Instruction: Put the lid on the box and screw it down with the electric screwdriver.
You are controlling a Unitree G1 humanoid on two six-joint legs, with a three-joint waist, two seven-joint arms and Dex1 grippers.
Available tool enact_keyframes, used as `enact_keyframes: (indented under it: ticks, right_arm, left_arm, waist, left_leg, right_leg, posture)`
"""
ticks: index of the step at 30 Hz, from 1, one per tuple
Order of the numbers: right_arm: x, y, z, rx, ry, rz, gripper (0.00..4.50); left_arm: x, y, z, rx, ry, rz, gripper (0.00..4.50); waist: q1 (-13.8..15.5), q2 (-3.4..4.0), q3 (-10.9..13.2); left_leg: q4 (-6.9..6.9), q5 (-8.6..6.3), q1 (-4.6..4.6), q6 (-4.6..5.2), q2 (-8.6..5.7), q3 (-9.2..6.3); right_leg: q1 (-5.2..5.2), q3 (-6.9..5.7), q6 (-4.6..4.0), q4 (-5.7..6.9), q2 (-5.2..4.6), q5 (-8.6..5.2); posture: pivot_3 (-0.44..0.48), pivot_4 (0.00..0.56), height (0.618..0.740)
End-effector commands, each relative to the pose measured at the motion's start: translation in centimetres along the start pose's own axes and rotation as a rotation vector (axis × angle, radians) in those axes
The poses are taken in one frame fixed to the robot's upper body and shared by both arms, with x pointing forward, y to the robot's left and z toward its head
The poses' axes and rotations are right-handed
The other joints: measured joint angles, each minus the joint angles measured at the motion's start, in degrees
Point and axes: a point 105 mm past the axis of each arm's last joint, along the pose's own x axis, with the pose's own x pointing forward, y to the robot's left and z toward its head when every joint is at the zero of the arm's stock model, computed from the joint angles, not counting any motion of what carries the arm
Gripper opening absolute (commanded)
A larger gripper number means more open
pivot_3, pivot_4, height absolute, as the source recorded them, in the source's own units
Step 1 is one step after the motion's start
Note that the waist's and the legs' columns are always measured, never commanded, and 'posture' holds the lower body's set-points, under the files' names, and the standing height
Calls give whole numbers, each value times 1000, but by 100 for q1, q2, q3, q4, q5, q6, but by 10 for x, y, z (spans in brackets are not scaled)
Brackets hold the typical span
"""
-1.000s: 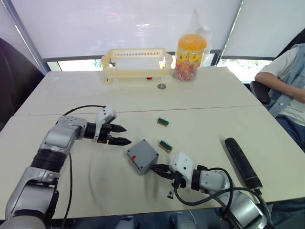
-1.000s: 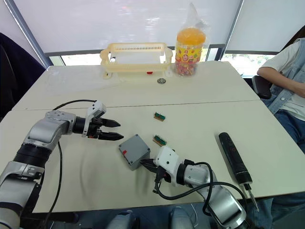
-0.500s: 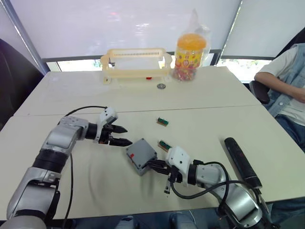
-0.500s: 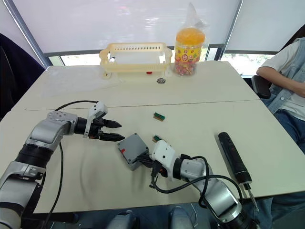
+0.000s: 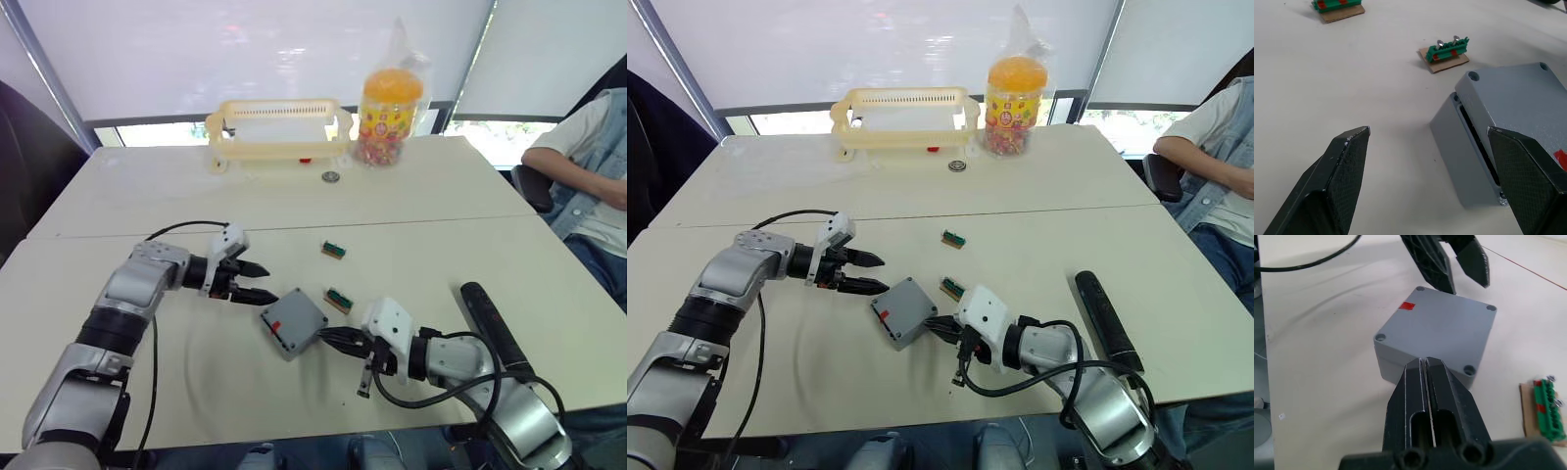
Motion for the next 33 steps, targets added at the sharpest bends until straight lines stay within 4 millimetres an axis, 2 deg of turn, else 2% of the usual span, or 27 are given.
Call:
enact_keyframes:
  ticks: [1, 8, 12, 15, 19, 24, 29, 33]
  right_arm:
    - [-8, -8, 9, -34, -36, -43, 41]
    - [-6, 3, 1, -24, -15, -4, 41]
    - [-6, -10, -8, -34, 12, -57, 41]
    - [-12, -23, -6, -60, -1, -108, 41]
    - [-16, -25, -7, -69, 8, -114, 41]
    - [-8, -30, -10, -65, 6, -132, 41]
    - [-2, -37, -11, -75, 1, -148, 41]
    - [2, -36, -12, -83, -3, -132, 41]
  left_arm:
    - [-7, 4, 9, 33, -13, 24, 3945]
    - [-14, 13, 8, 24, -18, 72, 3945]
    - [-17, 17, 9, 25, -18, 88, 3945]
    - [-23, 18, 9, 25, -19, 103, 3945]
    - [-32, 16, 6, 25, -8, 109, 3945]
    - [-52, -10, 0, 26, 38, 70, 3945]
    - [-60, -30, -6, 21, 71, 56, 3945]
    - [-54, -41, -8, 15, 68, 48, 3945]
  waist:
    - [1, 0, 0]
    - [1, 0, 0]
    - [1, -1, 0]
    - [1, 0, 1]
    - [-5, 0, 1]
    - [-38, 4, 5]
    - [2, 6, 9]
    - [9, 5, 9]
  left_leg:
    - [0, 0, 0, 0, 0, 0]
    - [0, 0, 0, 0, 0, 1]
    - [0, 0, 0, 0, 0, 1]
    - [0, 0, 0, 0, 0, 2]
    - [0, 0, 0, 0, 0, 1]
    - [-3, -3, 2, 4, 5, 5]
    - [-5, -3, 0, 4, 15, 4]
    - [-5, -3, 0, 4, 13, 4]
  right_leg:
    - [0, 0, 0, 0, 0, 0]
    - [0, 0, 0, 0, 0, 0]
    - [0, 0, 0, 0, 0, 0]
    - [0, 0, 0, -2, 0, 0]
    - [0, 0, 0, -2, 0, 0]
    - [-4, 5, 0, -2, 1, 0]
    - [-3, 4, -3, -3, -2, -2]
    - [-1, 4, -6, -4, -5, -4]
  posture:
    - [0, 150, 740]
    - [0, 150, 740]
    - [0, 150, 740]
    - [0, 150, 740]
    - [0, 150, 740]
    - [0, 150, 740]
    - [0, 150, 740]
    - [0, 150, 740]
